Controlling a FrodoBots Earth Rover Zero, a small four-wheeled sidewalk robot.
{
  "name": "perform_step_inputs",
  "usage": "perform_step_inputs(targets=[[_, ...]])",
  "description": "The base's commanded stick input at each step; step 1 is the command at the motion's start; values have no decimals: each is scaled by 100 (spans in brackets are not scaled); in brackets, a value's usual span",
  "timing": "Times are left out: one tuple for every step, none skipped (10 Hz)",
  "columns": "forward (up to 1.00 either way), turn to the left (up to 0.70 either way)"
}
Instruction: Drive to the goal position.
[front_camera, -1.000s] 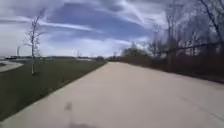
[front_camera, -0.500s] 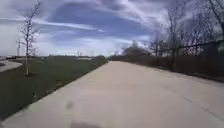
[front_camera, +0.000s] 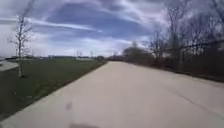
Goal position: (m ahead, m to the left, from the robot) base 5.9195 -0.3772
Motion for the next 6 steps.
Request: perform_step_inputs(targets=[[100, 1], [100, 1], [100, 0], [100, -1], [100, -20], [100, -33]])
